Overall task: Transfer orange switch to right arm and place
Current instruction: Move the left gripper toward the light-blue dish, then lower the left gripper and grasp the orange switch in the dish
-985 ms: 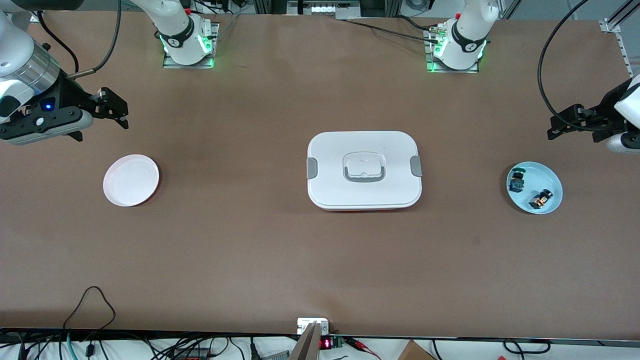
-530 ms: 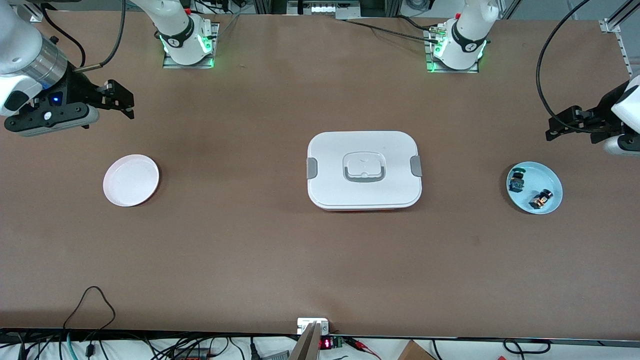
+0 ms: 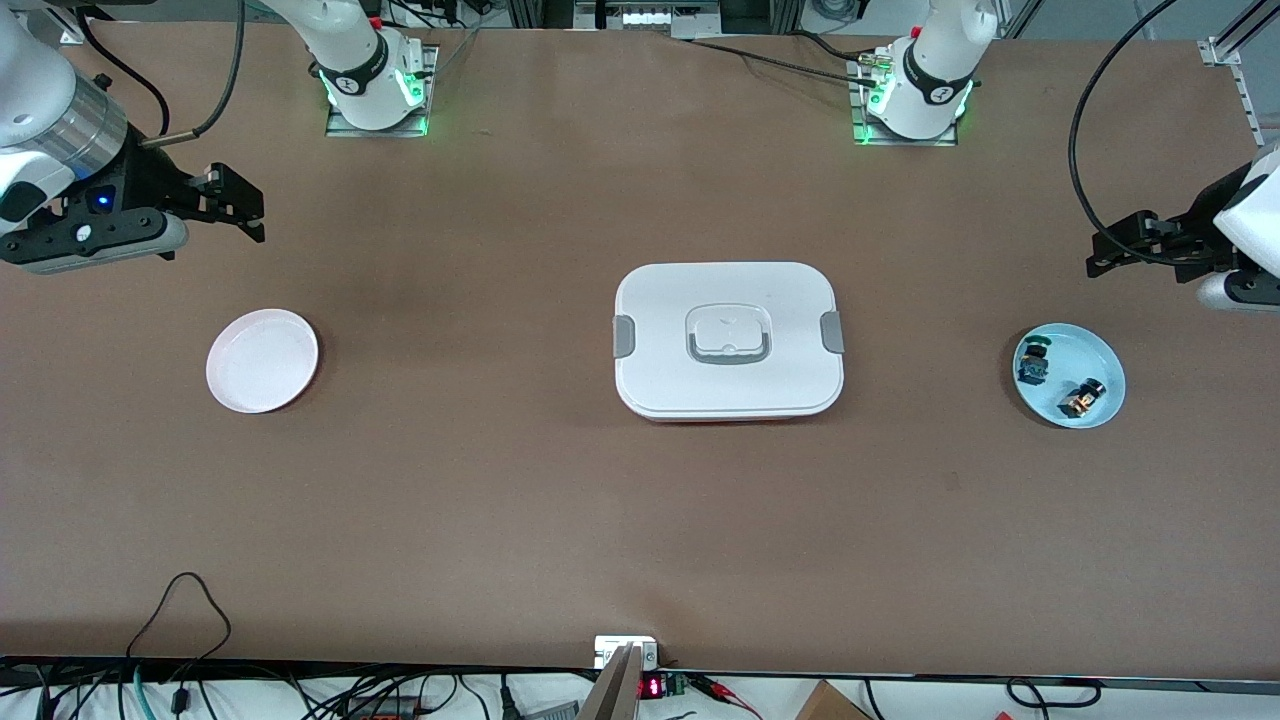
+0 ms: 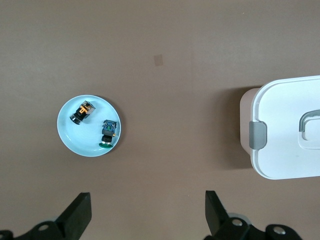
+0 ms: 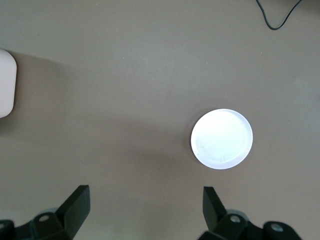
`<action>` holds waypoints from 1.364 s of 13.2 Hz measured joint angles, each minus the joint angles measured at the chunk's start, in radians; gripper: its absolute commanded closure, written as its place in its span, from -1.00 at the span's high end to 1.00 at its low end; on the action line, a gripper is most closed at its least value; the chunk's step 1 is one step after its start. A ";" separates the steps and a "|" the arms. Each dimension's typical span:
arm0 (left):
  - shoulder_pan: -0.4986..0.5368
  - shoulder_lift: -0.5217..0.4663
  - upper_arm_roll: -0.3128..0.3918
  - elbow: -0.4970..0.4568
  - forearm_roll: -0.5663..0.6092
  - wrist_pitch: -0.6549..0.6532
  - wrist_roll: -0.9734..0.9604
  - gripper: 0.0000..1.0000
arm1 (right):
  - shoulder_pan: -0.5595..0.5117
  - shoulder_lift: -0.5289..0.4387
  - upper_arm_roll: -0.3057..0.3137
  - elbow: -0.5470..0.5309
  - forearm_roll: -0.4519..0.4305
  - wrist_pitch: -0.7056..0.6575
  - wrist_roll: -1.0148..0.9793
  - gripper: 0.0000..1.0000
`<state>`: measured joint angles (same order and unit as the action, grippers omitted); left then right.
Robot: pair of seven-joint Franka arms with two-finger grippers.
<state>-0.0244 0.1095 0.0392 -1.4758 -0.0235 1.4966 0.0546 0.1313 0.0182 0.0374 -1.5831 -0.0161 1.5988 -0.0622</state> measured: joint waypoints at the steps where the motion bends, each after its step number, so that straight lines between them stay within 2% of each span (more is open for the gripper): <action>1: 0.001 0.003 0.001 0.000 0.013 -0.003 0.000 1.00 | 0.000 0.000 0.000 0.000 0.000 0.002 0.000 1.00; 7: 0.035 0.095 0.013 -0.002 0.063 0.024 -0.011 1.00 | 0.000 0.000 0.000 0.000 0.000 0.007 0.000 1.00; 13: 0.197 0.236 0.037 -0.011 0.097 0.147 -0.311 1.00 | 0.000 0.000 0.000 0.000 0.000 0.008 0.000 1.00; 18: 0.238 0.388 0.030 -0.070 0.100 0.336 -0.433 1.00 | 0.000 0.001 0.000 0.000 0.000 0.008 0.000 1.00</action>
<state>0.2137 0.4970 0.0694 -1.5462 0.0765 1.8323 -0.3784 0.1312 0.0196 0.0371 -1.5833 -0.0162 1.6070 -0.0621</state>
